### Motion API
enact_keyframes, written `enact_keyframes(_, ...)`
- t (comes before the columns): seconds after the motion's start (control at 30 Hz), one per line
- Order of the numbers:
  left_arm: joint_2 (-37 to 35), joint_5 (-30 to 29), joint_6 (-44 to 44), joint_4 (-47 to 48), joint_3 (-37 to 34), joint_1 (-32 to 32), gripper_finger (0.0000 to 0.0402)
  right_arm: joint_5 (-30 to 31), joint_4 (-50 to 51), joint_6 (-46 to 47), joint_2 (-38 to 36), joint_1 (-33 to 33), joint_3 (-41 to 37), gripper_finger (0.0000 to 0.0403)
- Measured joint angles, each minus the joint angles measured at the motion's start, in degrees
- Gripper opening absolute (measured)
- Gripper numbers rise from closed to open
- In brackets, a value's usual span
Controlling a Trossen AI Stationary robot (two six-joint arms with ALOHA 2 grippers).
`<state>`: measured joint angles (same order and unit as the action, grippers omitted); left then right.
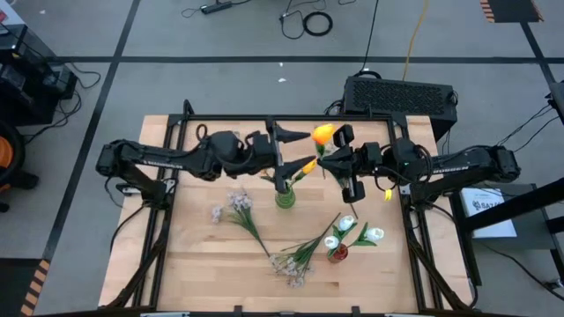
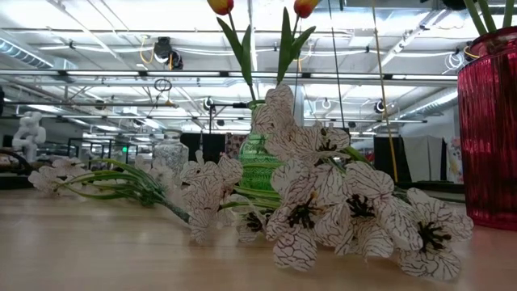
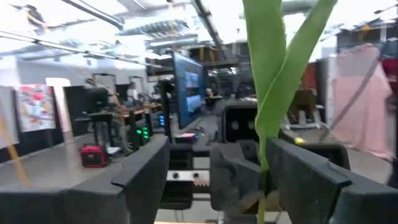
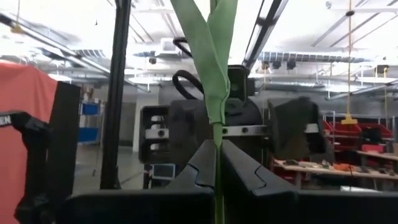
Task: Sort flowers into vase by color
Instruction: Put the yellow tulip into the green vase
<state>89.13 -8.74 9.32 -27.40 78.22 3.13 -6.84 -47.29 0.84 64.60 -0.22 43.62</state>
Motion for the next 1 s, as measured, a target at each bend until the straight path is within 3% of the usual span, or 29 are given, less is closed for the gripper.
enact_keyframes(0.33,0.5,7.8,0.1,0.6,0.1,0.0,0.0278,2.8,3.0,-2.9,0.0,1.1,0.9,0.0002)
enact_keyframes(1.0,0.5,5.7,0.1,0.5,0.1,-0.1,0.0175,5.4,3.0,-4.5,1.2,1.1,0.9,0.0002)
